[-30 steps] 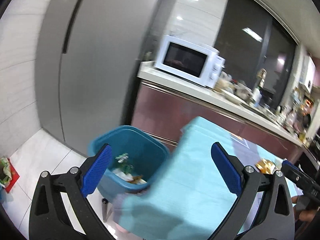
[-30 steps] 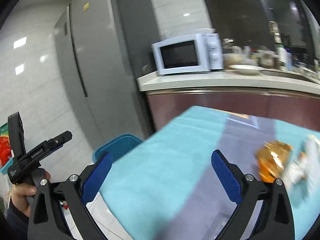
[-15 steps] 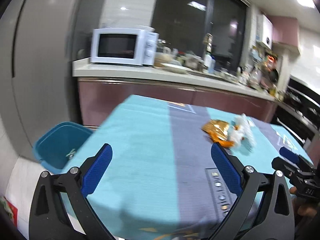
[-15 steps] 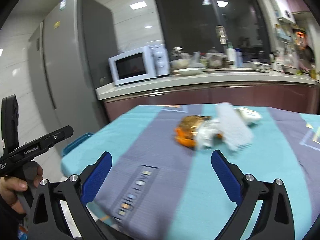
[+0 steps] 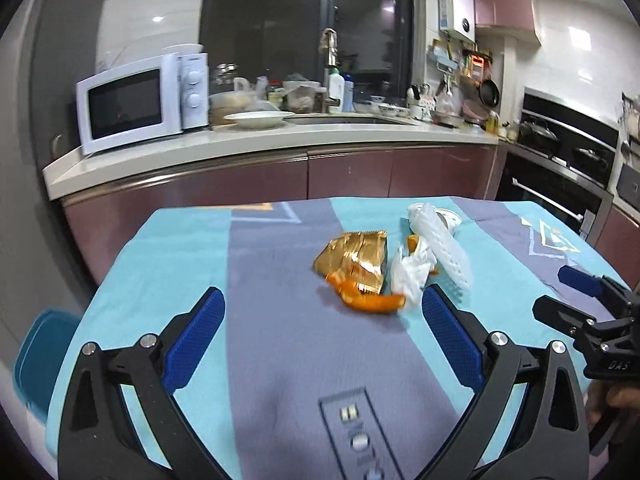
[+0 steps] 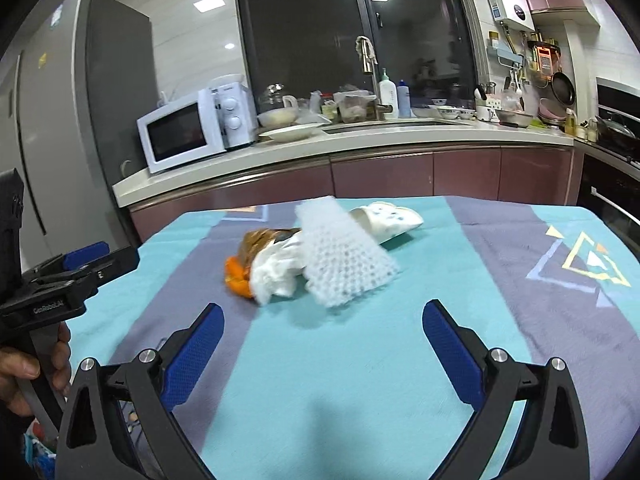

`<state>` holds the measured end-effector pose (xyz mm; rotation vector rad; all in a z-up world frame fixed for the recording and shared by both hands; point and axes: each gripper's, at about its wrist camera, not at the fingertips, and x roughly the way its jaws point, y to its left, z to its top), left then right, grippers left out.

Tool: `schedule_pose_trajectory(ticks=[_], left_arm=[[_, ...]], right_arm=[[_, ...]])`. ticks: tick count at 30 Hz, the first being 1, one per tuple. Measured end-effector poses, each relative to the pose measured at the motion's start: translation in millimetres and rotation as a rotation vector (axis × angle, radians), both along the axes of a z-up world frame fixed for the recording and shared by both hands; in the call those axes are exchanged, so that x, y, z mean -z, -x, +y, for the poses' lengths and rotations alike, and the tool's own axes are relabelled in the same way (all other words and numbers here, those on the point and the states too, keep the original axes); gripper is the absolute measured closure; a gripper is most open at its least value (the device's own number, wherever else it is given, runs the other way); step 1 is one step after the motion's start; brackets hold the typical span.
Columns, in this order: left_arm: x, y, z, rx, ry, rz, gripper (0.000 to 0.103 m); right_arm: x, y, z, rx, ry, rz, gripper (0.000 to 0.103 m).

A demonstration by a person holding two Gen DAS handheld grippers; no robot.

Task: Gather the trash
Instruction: 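Grasp the gold DAOXI wrapper with the left tool while the right tool grasps the white foam net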

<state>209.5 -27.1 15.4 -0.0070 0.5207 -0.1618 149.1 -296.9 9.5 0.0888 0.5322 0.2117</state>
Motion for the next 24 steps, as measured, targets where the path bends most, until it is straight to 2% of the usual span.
schedule_pose_trajectory(ticks=[10, 18, 21, 23, 24], left_arm=[[20, -98, -14, 0.037, -0.043, 0.1, 0.006], [43, -168, -26, 0.085, -0.045, 0.195, 0.006], [55, -182, -34, 0.108, -0.05, 0.228, 0.006], [61, -190, -38, 0.124, -0.051, 0.241, 0.006], [64, -192, -42, 0.132, -0.05, 0.248, 0.006]], right_arm=[[2, -60, 5, -0.023, 0.002, 0.045, 0.008], [16, -99, 12, -0.028, 0.037, 0.129, 0.016], [23, -105, 15, -0.036, 0.052, 0.156, 0.025], [27, -108, 14, -0.036, 0.057, 0.172, 0.038], [28, -110, 14, -0.039, 0.057, 0.18, 0.042]])
